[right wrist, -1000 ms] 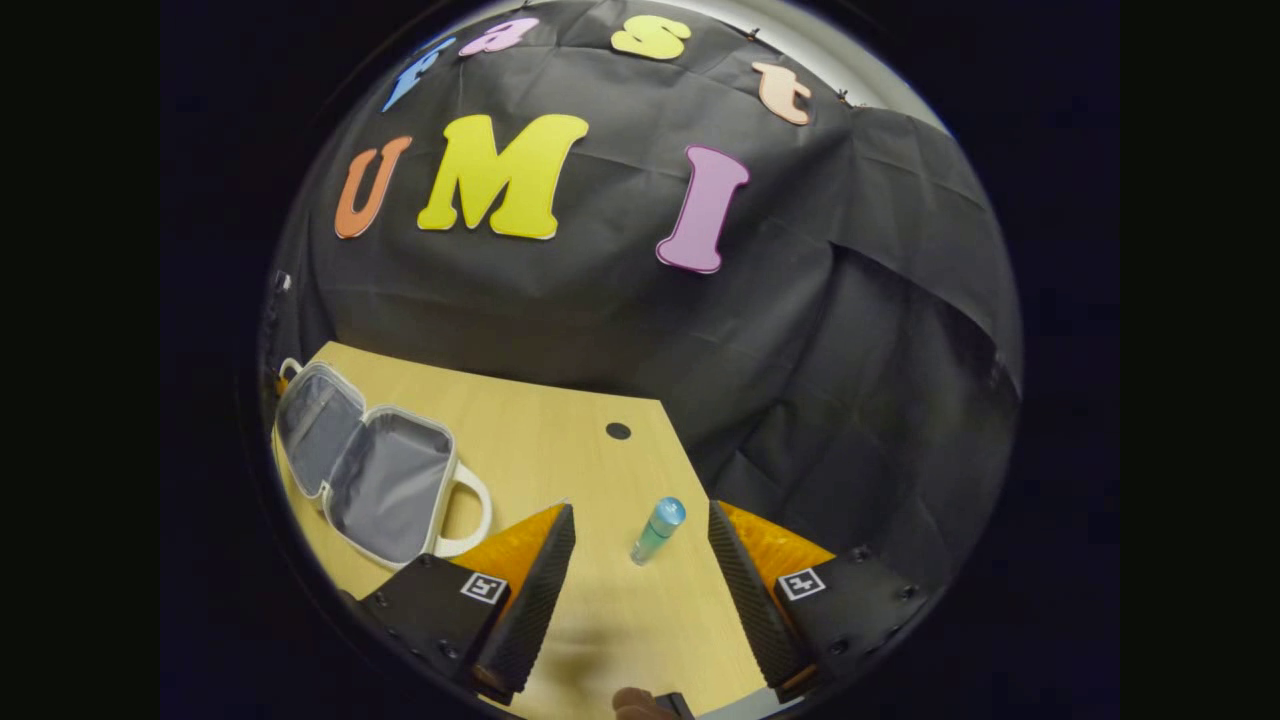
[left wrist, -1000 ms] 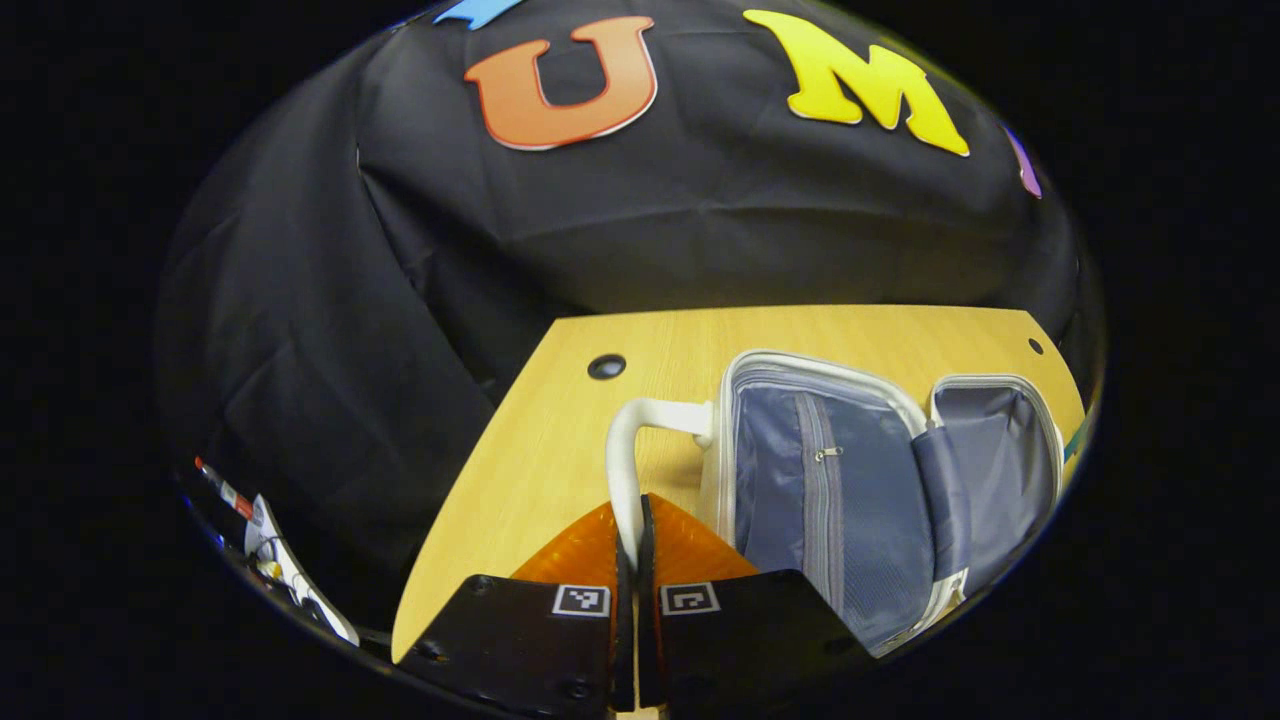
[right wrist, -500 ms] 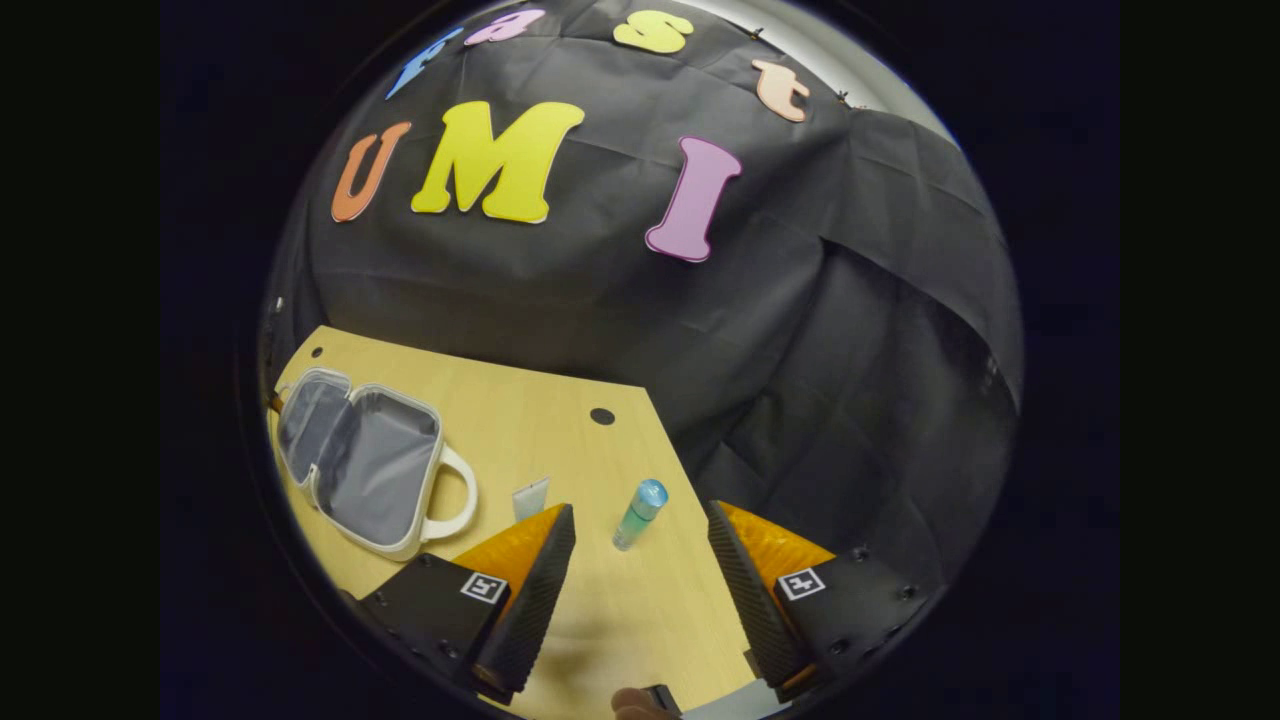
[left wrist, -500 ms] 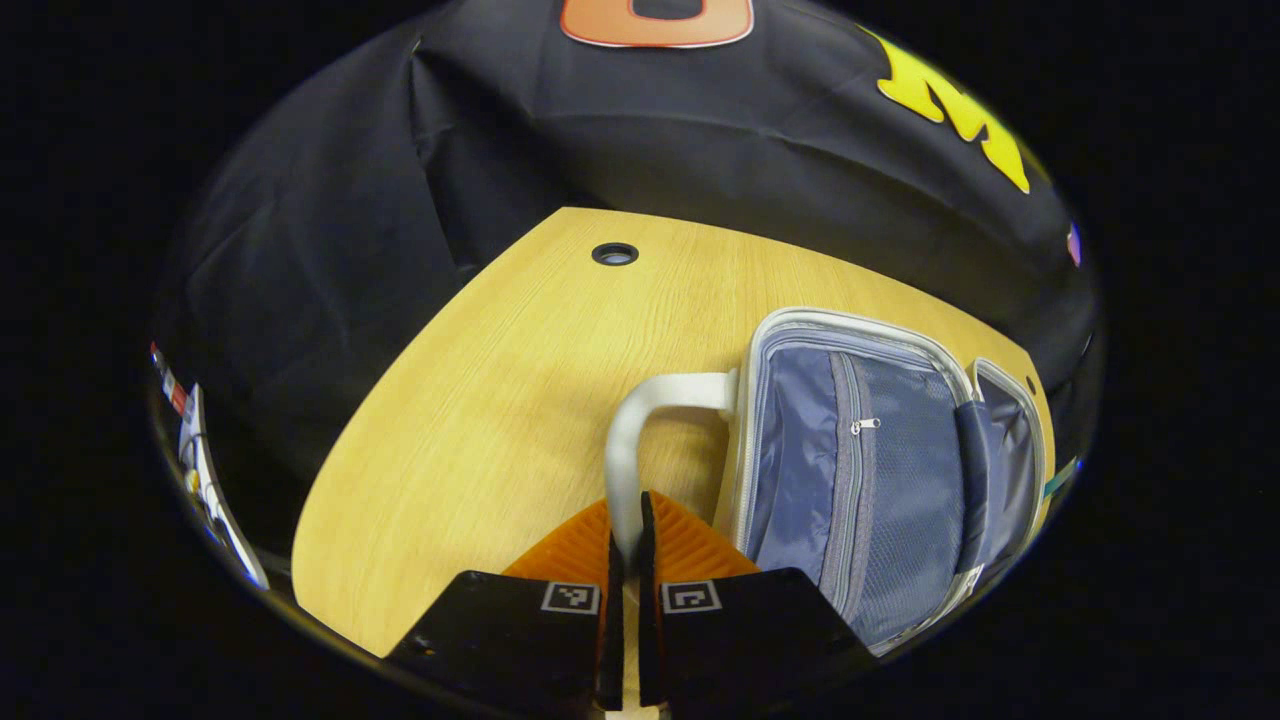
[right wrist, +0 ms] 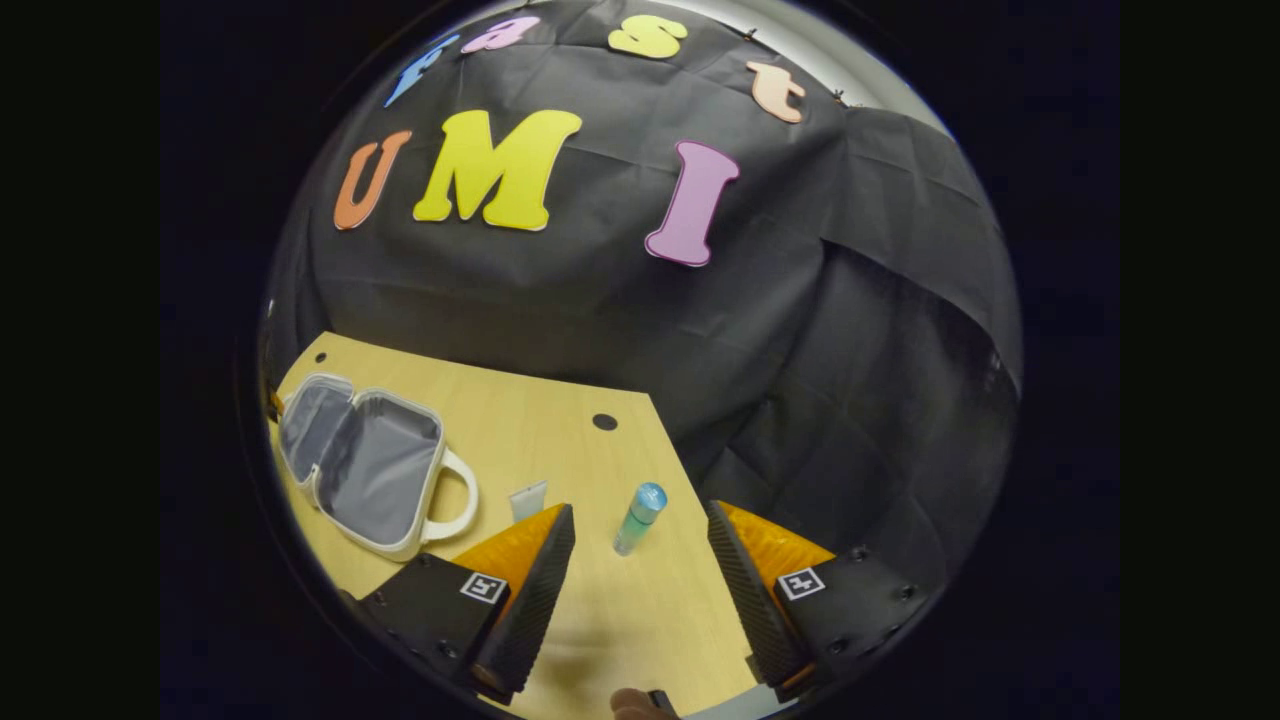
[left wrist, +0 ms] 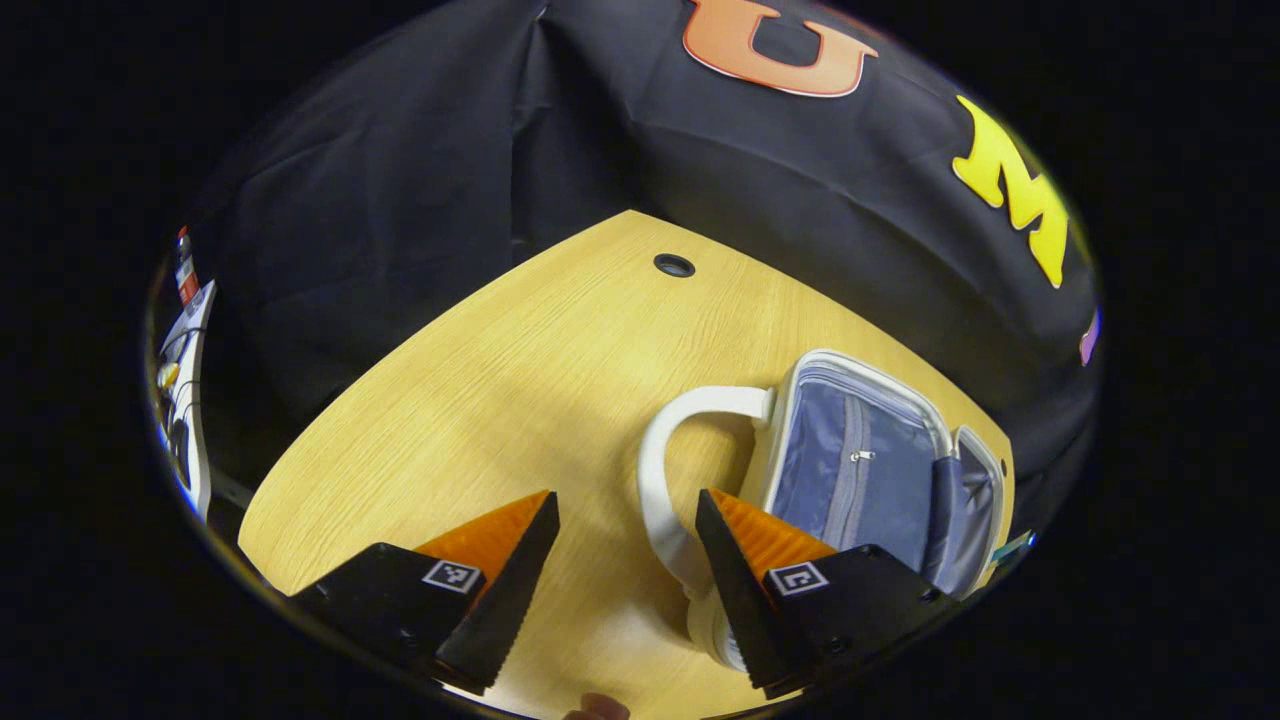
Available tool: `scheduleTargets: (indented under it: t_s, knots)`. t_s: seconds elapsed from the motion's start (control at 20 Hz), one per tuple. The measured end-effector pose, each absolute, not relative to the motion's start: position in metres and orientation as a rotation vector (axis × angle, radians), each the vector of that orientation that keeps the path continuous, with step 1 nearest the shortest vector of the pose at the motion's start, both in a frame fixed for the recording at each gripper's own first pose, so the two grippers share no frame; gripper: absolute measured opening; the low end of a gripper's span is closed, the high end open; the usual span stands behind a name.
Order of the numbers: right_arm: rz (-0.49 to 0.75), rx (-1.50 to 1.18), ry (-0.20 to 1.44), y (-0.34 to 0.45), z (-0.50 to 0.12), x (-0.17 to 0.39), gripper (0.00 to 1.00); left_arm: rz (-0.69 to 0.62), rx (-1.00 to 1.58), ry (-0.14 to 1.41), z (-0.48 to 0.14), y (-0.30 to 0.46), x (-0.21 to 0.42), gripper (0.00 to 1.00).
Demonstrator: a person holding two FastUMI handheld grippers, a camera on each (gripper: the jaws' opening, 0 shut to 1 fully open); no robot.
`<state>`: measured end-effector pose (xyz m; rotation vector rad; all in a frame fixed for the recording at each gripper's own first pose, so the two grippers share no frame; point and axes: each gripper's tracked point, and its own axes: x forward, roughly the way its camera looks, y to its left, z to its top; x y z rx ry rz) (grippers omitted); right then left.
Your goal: First open the suitcase, pack the skin care products into it, and then close the suitcase.
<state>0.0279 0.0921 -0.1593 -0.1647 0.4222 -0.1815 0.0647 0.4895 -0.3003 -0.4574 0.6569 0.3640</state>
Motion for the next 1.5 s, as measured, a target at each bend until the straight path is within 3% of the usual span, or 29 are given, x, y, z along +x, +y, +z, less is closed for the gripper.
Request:
scheduleTargets:
  t_s: [0.1, 0.65, 1.05, 1.5]
  knots:
    - [-0.152, -0.165, 0.408, 0.085, -0.162, 0.031, 0.79, 0.356, -0.459, 0.630, -0.283, 0.468, 0.056, 0.93]
    - [-0.021, -0.078, 0.382, 0.000, -0.178, 0.049, 0.79, 0.164, -0.324, 0.503, -0.206, 0.249, 0.057, 0.93]
    - [0.010, -0.099, 0.414, -0.060, -0.197, 0.055, 0.79, -0.053, -0.259, 0.576, -0.233, 0.052, 0.060, 0.98]
    - [0.083, -0.141, 0.471, -0.087, -0.233, 0.057, 0.78, -0.265, -0.116, 0.631, -0.276, -0.087, 0.080, 0.98]
